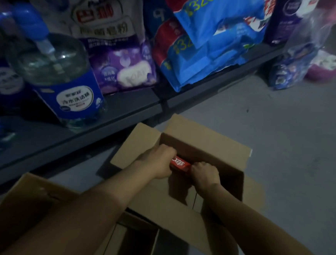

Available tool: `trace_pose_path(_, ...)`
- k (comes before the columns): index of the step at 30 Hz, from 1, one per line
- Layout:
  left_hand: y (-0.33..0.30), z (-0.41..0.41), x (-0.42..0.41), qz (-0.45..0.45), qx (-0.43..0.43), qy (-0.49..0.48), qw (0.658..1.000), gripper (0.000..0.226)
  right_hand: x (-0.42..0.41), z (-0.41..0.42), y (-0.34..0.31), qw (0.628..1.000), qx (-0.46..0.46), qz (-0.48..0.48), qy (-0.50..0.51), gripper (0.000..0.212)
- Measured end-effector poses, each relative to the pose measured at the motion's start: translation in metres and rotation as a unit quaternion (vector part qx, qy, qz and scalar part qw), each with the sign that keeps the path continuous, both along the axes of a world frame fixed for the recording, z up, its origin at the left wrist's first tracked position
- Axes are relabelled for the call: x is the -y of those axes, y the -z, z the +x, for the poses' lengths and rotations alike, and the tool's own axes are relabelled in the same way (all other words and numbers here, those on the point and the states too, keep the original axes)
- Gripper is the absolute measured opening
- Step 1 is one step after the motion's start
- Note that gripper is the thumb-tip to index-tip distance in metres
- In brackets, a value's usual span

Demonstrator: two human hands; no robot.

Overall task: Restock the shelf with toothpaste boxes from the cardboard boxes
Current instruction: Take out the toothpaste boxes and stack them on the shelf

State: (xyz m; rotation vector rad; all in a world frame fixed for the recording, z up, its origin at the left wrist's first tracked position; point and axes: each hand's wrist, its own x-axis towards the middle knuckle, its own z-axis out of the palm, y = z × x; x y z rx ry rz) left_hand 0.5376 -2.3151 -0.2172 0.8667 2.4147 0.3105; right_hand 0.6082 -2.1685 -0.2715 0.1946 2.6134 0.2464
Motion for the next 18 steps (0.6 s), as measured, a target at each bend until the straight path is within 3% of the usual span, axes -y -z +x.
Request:
trace_pose_path(9,-0.016,0.008,0.003,0.028,-0.015,-0.028,0.999,0.022,-0.004,0.004,-0.011,0.996,0.012,-0.065,0.055,0.041)
trace_pose_path(12,-0.029,0.01,0.008,0.021,-0.021,-0.027,0.999,0.028,-0.004,0.009,-0.032,0.996,-0.023,-0.076,0.033,0.029)
trace_pose_path(18,-0.071,0.003,0.014,0.013,-0.061,0.006,0.998,0.04,-0.01,0.016,-0.105,0.991,-0.076,-0.102,0.033,0.044)
